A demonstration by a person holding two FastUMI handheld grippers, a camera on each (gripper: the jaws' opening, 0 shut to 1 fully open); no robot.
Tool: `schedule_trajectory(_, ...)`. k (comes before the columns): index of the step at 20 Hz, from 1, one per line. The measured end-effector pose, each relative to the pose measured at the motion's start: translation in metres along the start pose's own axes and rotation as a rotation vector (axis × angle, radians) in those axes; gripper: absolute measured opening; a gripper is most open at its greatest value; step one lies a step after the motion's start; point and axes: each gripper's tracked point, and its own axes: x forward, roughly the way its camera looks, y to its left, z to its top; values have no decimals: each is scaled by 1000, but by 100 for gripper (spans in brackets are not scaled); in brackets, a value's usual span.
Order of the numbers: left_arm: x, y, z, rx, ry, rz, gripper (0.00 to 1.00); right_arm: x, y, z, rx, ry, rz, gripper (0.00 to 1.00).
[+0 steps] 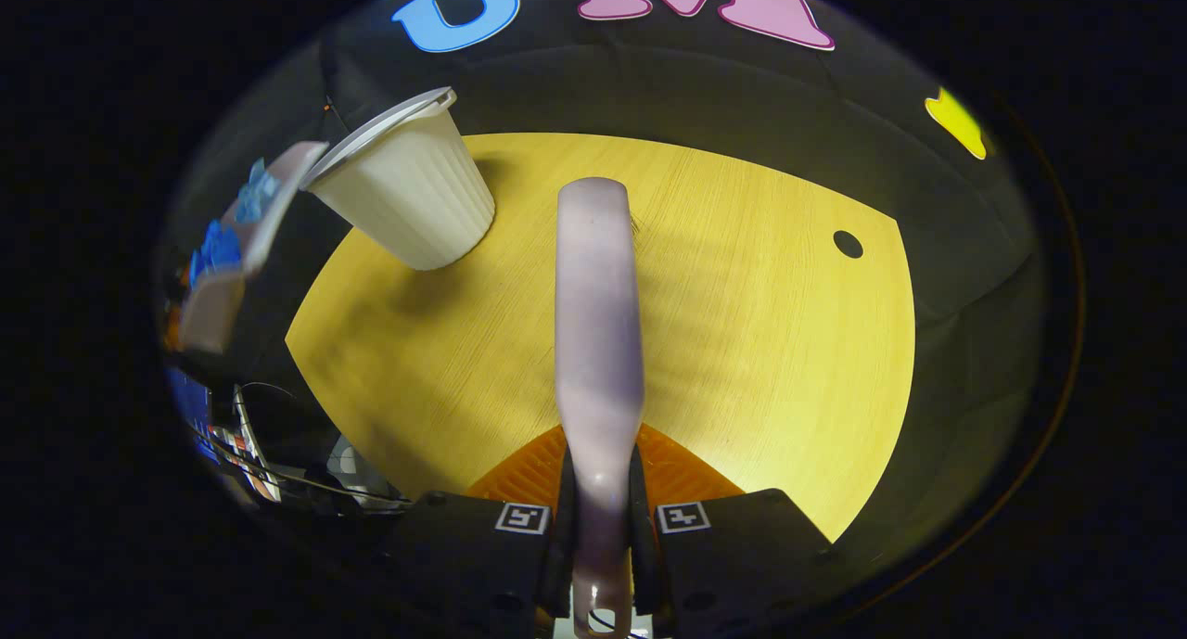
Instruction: Pick up the small broom and dustpan from the desktop, sweep the trash into the dustpan with the broom, and then empty the trash into the garbage bin.
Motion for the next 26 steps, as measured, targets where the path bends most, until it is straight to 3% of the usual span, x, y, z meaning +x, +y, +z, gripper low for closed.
schedule_trajectory(4,42,34,22,-75,-7,230,29,3,1,-4,31,-17,31,28)
schedule_trajectory(6,93,42,41,-108,20,313,29,4,5,-3,50,-38,62,28)
schedule_trajectory(8,145,39,55,-118,82,341,29,4,6,-4,57,-38,83,28)
schedule_trajectory(13,250,20,117,24,268,357,29,3,6,-5,56,-31,96,28)
schedule_trajectory(17,275,13,143,189,411,396,29,4,7,-7,78,-30,104,28)
schedule_trajectory(23,301,-53,147,460,579,506,30,7,9,-9,105,-30,104,28)
schedule_trajectory(26,317,-86,146,450,554,510,30,7,9,-9,114,-35,110,28)
